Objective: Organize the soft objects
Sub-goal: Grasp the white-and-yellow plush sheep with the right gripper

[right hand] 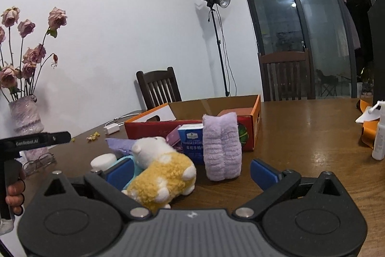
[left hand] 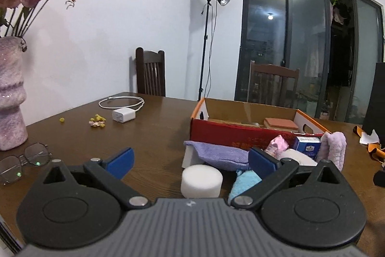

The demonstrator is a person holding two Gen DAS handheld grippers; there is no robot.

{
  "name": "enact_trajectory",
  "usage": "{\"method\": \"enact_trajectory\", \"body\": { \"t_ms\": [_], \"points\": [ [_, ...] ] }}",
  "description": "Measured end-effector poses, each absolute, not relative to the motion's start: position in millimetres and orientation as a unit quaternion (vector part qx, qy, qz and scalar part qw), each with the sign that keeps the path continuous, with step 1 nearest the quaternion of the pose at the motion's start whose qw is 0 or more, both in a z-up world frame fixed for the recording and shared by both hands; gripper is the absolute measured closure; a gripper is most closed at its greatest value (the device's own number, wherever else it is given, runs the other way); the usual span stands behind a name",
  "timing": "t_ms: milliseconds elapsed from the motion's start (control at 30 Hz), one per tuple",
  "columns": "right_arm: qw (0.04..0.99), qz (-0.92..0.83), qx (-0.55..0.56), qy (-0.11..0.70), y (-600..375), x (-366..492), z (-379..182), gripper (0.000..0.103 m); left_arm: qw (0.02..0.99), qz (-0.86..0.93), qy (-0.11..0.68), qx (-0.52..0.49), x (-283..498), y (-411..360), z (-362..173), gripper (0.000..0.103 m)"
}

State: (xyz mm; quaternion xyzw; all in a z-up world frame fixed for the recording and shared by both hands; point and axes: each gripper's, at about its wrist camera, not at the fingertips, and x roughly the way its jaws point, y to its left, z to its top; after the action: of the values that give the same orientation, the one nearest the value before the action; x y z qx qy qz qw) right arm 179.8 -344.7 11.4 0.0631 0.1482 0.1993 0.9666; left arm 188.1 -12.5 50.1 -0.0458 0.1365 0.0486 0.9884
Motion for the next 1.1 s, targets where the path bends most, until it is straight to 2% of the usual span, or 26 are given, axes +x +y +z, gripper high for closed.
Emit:
{"method": "enact_trajectory", "body": {
  "t_ms": [433, 467, 567, 633, 700, 767, 900, 967, 1000, 1100],
  "points": [
    [0.965, 0.19, 0.067, 0.165, -340.1, 210.5, 16.6, 0.003, 0.982, -0.059, 0.177, -0.038, 221.1, -62.3, 29.4, 0.0],
    [0.964, 0.194, 0.068, 0.167, -339.4, 212.0, 17.0, 0.005, 0.98, -0.063, 0.184, -0.03, 225.3, -66.3, 26.6, 0.001],
    [0.957, 0.215, 0.07, 0.182, -332.1, 216.9, 15.1, 0.009, 0.97, -0.091, 0.222, -0.036, 235.9, -71.2, 18.0, 0.02],
    [0.953, 0.226, 0.068, 0.191, -324.5, 222.6, 13.0, 0.012, 0.961, -0.122, 0.24, -0.065, 237.8, -69.5, 14.9, 0.025],
    [0.947, 0.239, 0.077, 0.202, -320.3, 233.7, 11.5, 0.017, 0.957, -0.147, 0.238, -0.077, 234.8, -69.1, 14.3, 0.025],
    [0.94, 0.252, 0.089, 0.21, -317.5, 247.7, 11.1, 0.018, 0.951, -0.176, 0.237, -0.089, 231.5, -68.9, 15.1, 0.024],
    [0.921, 0.285, 0.109, 0.244, -307.9, 283.3, 3.5, 0.035, 0.937, -0.222, 0.249, -0.105, 230.6, -83.8, 14.2, 0.02],
    [0.914, 0.287, 0.112, 0.265, -303.1, 293.8, -2.3, 0.043, 0.935, -0.229, 0.259, -0.078, 231.7, -94.5, 10.6, 0.031],
    [0.91, 0.285, 0.12, 0.275, -302.3, 295.6, -4.4, 0.044, 0.933, -0.228, 0.27, -0.06, 232.4, -98.5, 7.3, 0.045],
    [0.914, 0.26, 0.121, 0.286, -305.4, 279.6, -1.0, 0.047, 0.919, -0.263, 0.284, -0.079, 228.9, -82.8, 3.6, 0.055]
  ]
}}
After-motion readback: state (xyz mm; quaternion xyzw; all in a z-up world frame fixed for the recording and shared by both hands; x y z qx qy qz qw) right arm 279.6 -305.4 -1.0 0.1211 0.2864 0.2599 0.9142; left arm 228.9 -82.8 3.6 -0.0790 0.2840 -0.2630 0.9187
